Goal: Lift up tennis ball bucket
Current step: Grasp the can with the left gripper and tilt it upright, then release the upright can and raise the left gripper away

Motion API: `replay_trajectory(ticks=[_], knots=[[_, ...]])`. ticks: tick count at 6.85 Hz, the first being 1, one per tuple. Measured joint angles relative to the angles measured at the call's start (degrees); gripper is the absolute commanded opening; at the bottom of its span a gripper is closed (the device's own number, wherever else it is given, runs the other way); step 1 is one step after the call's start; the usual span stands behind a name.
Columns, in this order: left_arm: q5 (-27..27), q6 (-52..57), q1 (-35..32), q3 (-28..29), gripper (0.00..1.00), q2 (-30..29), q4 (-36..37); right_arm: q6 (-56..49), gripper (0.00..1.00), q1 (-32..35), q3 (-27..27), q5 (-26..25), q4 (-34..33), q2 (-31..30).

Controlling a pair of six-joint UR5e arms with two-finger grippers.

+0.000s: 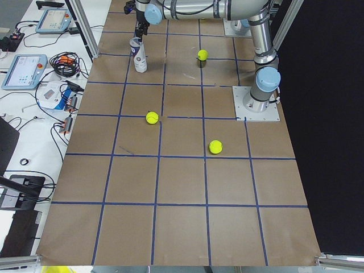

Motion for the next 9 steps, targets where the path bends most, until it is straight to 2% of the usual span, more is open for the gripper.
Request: replay_trajectory(ticks=[2, 3, 6, 7, 9], knots=[[0.1, 0.6, 1.4, -1.0, 1.0, 10.5, -9.2, -0.1, 1.0, -0.1, 0.0, 0.0, 0.0, 0.0], [0.2, 0.2, 2.8, -2.2, 1.0, 13.7, -11.3, -0.1, 1.0, -0.1, 0.0, 0.3, 0.0, 0.0], [0.2, -3.2, 9.1, -7.1, 1.0, 19.2, -16.9, 0.0, 1.0, 0.0, -0.1, 0.6, 0.0, -0.2], [0.1, -5.7, 9.9, -7.7, 1.0, 20.6, -19.8, 0.2, 1.0, 0.0, -0.2, 0.7, 0.0, -0.2], [-0.3, -8.8, 10.5, -8.8, 1.0, 21.7, -21.2, 0.3, 1.0, 0.1, -0.3, 0.8, 0.0, -0.3]])
